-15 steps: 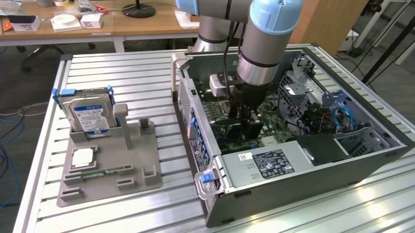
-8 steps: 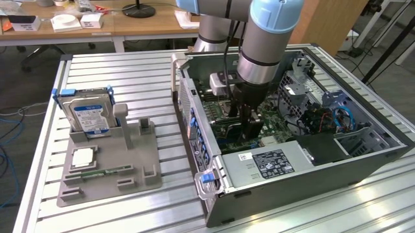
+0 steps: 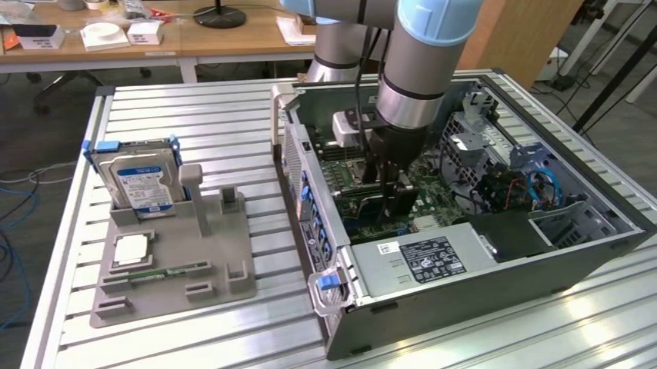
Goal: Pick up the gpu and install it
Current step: 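Insert the gpu into the slot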
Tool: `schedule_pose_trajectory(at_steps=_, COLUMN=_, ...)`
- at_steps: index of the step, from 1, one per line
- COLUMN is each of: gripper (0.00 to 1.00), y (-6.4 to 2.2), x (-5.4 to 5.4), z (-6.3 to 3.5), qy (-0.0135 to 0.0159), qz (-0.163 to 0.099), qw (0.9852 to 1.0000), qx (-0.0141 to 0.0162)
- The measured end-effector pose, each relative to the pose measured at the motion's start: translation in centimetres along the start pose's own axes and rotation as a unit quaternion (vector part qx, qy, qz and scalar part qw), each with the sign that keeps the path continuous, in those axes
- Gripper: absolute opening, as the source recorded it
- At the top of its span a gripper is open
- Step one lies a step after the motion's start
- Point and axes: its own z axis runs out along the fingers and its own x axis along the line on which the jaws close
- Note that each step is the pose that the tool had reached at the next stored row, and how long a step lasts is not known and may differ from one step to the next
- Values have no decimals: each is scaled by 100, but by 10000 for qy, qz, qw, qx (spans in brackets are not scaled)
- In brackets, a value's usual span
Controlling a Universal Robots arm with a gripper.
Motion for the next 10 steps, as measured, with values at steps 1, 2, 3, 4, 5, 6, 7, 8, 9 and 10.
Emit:
schedule_pose_trajectory(at_steps=1, gripper=86, y=0, x=0, z=-12, qy=0, qz=0, qw=10000, qx=0)
schedule_pose_trajectory(at_steps=2, gripper=86, y=0, x=0, z=-23, qy=0, qz=0, qw=10000, qx=0)
schedule_pose_trajectory(at_steps=3, gripper=86, y=0, x=-1, z=-36, qy=0, qz=0, qw=10000, qx=0)
schedule_pose_trajectory(at_steps=4, gripper=86, y=0, x=-1, z=-49, qy=0, qz=0, qw=10000, qx=0)
schedule_pose_trajectory(at_steps=5, gripper=86, y=0, x=-1, z=-59, qy=0, qz=0, qw=10000, qx=0)
schedule_pose_trajectory(at_steps=6, gripper=86, y=-1, x=-1, z=-66, qy=-1, qz=0, qw=10000, qx=0)
schedule_pose_trajectory(at_steps=7, gripper=86, y=0, x=-1, z=-73, qy=-1, qz=0, qw=10000, qx=0)
schedule_pose_trajectory(at_steps=8, gripper=86, y=-1, x=-1, z=-81, qy=0, qz=0, qw=10000, qx=0)
schedule_pose_trajectory(at_steps=9, gripper=86, y=-1, x=-1, z=-89, qy=0, qz=0, qw=10000, qx=0)
schedule_pose_trajectory(at_steps=10, gripper=86, y=-1, x=-2, z=-99, qy=0, qz=-1, qw=10000, qx=0)
